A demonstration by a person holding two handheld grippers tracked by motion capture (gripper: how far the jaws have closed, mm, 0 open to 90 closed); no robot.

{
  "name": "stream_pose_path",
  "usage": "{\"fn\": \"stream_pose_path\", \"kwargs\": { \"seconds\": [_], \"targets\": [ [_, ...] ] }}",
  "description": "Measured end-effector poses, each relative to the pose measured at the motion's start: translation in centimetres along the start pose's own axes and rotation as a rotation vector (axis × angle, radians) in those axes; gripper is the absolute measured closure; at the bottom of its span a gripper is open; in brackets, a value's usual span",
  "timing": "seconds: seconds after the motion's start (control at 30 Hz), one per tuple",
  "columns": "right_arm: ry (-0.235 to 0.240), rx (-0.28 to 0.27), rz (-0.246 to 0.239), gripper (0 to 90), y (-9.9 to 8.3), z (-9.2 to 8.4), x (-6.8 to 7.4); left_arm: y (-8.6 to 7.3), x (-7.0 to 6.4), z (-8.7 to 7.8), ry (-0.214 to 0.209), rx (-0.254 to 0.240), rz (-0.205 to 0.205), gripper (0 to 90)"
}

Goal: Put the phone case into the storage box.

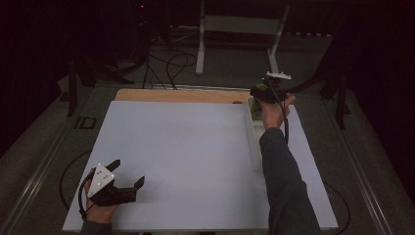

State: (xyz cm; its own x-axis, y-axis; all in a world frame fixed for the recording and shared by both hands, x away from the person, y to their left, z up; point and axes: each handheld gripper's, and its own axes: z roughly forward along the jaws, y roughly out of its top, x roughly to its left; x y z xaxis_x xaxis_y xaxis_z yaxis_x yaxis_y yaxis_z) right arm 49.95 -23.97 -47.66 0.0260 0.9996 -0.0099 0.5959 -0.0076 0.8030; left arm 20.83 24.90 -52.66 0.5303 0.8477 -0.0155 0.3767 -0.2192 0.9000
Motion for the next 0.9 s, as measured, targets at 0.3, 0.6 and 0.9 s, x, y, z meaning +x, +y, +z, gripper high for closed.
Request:
{"fn": "stream_pose_path", "kwargs": {
  "seconds": [0.3,0.6,0.9],
  "targets": [
    [-0.011,0.035,-0.004,15.3,-0.4,0.5,-0.1,0.0,0.0,0.0,0.0,-0.001,0.0,0.3],
    [-0.006,0.076,0.002,15.2,-0.7,1.1,0.0,0.0,0.0,0.0,0.0,-0.001,0.0,0.3],
    [-0.02,0.086,-0.009,15.0,-0.6,1.2,0.2,0.0,0.0,0.0,0.001,-0.004,-0.003,0.3]
  ]
}}
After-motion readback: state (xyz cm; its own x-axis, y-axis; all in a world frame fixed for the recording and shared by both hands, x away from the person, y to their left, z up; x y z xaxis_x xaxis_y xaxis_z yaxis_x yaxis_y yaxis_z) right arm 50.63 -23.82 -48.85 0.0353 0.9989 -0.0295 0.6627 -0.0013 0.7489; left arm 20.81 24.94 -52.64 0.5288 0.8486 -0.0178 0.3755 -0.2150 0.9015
